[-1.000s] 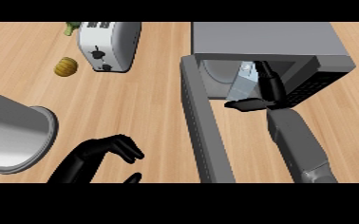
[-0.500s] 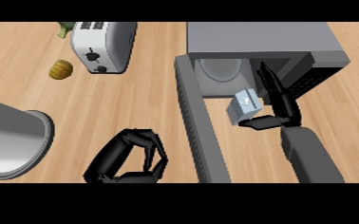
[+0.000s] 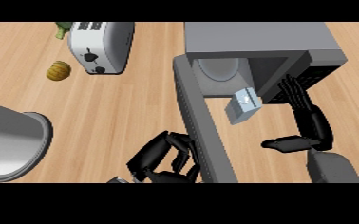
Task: Pick up the milk, place it into the microwave and close the microwave
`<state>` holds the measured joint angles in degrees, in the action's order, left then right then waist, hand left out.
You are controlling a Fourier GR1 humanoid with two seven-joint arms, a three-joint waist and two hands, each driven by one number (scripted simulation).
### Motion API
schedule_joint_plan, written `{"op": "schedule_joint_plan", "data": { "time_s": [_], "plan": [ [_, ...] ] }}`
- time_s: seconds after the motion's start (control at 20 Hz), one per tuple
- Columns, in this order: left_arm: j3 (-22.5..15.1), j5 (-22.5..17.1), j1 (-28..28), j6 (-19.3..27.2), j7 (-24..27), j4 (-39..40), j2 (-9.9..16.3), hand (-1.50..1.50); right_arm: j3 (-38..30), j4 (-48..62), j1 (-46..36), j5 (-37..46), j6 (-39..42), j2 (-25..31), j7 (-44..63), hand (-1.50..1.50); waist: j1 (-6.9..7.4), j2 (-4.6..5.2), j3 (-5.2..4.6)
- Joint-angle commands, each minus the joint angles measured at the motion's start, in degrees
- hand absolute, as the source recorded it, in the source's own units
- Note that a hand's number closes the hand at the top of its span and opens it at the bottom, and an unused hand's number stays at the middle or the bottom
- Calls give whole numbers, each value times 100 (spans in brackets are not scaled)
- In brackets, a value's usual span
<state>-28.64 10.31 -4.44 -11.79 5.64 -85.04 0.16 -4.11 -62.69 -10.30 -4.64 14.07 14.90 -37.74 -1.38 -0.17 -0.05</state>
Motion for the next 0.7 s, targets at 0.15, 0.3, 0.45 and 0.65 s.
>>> {"op": "schedule_joint_plan", "data": {
  "time_s": [0.15, 0.3, 0.45, 0.65],
  "plan": [
    [-1078, -275, -884, 768, 553, 1469, -15, 150, -170, -1650, 849, -424, 148, 245, 789, -150, -24, 12, -4],
    [-1913, -656, -1243, 1416, 175, 1553, -14, 150, -547, -1720, 993, -773, 512, 588, 675, -150, -55, 20, -1],
    [-2677, -1354, -1734, 2659, 168, 1856, -14, 150, -366, -2189, 1211, -930, 621, 393, 853, -150, -151, 32, -5],
    [-2973, -2121, -2265, 3461, 103, 2001, -13, 150, -431, -2374, 931, -1380, 937, 562, 1280, -150, -302, 63, -11]
  ]
}}
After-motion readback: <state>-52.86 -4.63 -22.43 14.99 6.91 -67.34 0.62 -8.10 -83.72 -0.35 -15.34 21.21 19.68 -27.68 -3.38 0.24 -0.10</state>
